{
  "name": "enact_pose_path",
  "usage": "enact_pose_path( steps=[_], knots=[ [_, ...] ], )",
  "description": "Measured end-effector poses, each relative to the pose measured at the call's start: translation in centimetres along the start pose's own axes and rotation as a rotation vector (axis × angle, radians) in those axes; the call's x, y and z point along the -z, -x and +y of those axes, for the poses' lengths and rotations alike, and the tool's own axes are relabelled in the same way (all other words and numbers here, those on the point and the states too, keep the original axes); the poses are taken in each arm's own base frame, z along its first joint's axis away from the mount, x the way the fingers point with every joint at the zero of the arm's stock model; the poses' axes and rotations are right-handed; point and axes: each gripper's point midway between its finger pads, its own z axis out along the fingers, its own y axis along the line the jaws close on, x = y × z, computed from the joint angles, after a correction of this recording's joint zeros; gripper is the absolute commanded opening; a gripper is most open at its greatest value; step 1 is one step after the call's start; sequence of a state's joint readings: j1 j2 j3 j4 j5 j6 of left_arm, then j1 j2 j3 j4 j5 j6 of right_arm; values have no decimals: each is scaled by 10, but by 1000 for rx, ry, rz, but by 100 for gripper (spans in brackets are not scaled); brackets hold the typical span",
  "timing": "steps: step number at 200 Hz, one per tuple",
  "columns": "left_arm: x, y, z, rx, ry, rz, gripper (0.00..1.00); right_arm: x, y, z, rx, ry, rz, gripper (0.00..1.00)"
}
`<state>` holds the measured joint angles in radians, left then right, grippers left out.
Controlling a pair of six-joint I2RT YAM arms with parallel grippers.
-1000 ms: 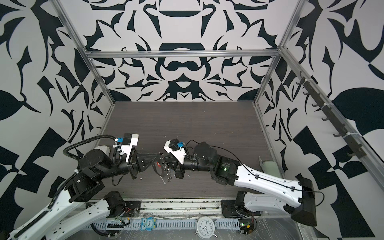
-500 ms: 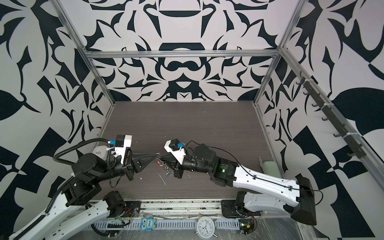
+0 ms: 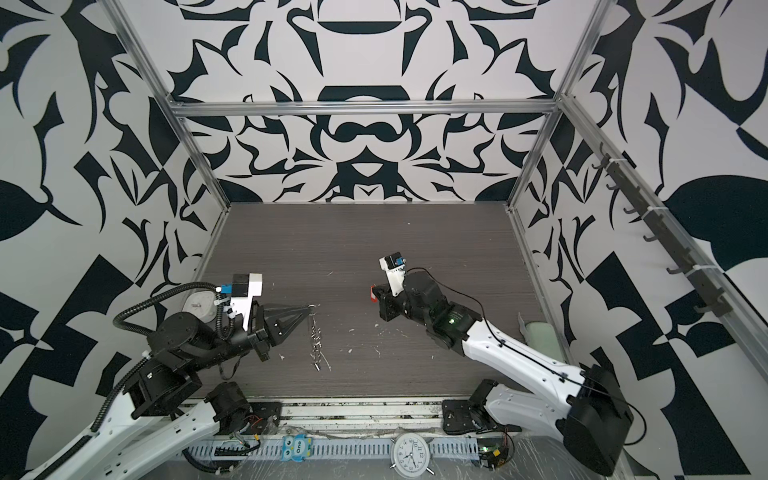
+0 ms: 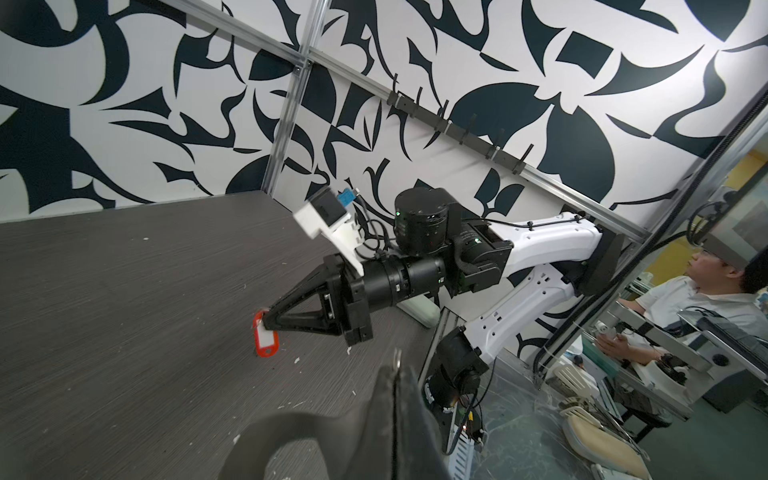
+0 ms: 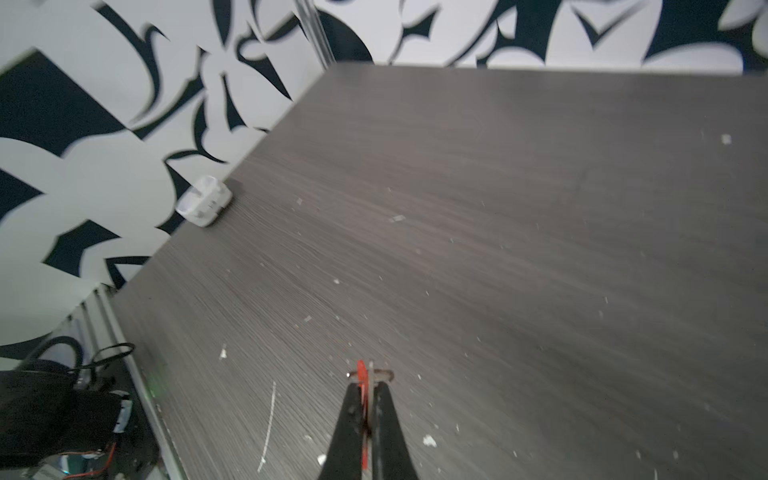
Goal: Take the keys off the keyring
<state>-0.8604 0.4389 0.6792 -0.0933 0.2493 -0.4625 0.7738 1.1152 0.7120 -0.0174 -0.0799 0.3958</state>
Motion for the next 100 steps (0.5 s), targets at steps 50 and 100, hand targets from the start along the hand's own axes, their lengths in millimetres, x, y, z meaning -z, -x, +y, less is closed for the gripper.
enact_pose_path(
  steps=[50, 100],
  knots=[
    [-1, -4, 7, 4, 29, -4, 0, -30, -95, -57, -165, -150, 303, 0],
    [-2, 0, 8, 5, 33, -20, 0, -34, -114, -72, -232, -199, 363, 45]
  ],
)
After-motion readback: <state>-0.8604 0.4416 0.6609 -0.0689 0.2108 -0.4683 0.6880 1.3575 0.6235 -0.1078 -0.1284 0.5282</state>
